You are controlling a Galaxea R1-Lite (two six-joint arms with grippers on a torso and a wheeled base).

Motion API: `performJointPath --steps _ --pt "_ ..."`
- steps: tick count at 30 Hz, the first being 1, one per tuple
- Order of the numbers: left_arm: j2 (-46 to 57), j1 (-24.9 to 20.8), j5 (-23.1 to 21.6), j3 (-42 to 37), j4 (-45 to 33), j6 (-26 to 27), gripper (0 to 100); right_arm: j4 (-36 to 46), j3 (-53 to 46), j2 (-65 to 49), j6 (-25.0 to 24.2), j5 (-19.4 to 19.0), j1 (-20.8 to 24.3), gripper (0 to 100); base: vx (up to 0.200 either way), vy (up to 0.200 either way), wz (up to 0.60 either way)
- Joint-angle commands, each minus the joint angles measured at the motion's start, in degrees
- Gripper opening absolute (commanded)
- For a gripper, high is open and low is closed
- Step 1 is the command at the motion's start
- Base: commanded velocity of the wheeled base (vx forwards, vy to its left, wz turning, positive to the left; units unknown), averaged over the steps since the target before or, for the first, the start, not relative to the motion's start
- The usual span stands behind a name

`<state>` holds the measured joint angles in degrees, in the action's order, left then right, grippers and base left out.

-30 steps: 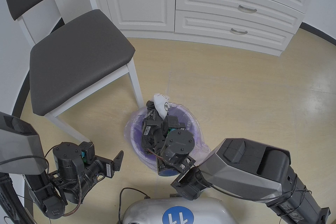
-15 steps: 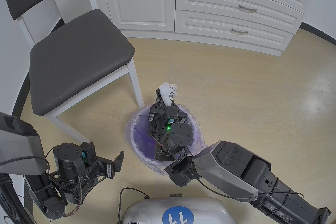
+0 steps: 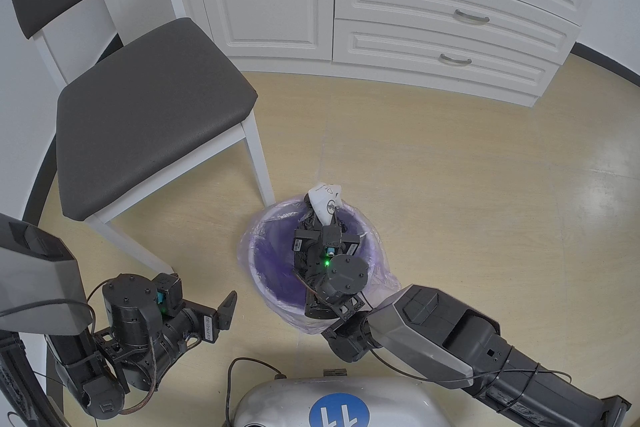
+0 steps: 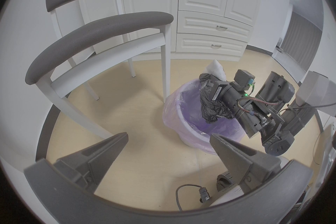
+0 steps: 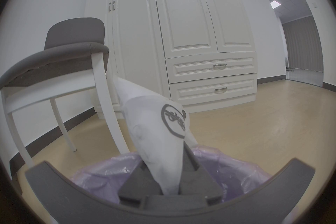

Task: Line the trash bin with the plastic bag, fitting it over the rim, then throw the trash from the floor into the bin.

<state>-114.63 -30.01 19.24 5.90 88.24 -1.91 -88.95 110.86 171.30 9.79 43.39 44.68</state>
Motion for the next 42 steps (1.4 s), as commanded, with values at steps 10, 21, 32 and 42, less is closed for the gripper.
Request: performJointPath --steps 10,21,32,42 --pt "-0.77 -0.05 0.01 -0.01 0.01 -0.02 100 -1.05 -0.29 0.26 0.14 0.21 2.08 0 0.0 0.0 0.0" --pt "-1.12 -0.05 0.01 -0.01 0.01 -0.02 100 -1.05 -10.14 -2.02 -2.49 0.73 3.66 0 0.0 0.0 0.0" --pt "-1.48 -0.05 0.01 0.08 0.01 -0.02 100 -1.05 -1.61 0.61 0.76 0.47 -0.73 0 0.0 0.0 0.0" --pt "-1.65 -0.13 0.01 0.16 0.01 -0.02 100 -1.05 3.73 2.81 4.8 -1.64 -2.14 0 0.0 0.0 0.0"
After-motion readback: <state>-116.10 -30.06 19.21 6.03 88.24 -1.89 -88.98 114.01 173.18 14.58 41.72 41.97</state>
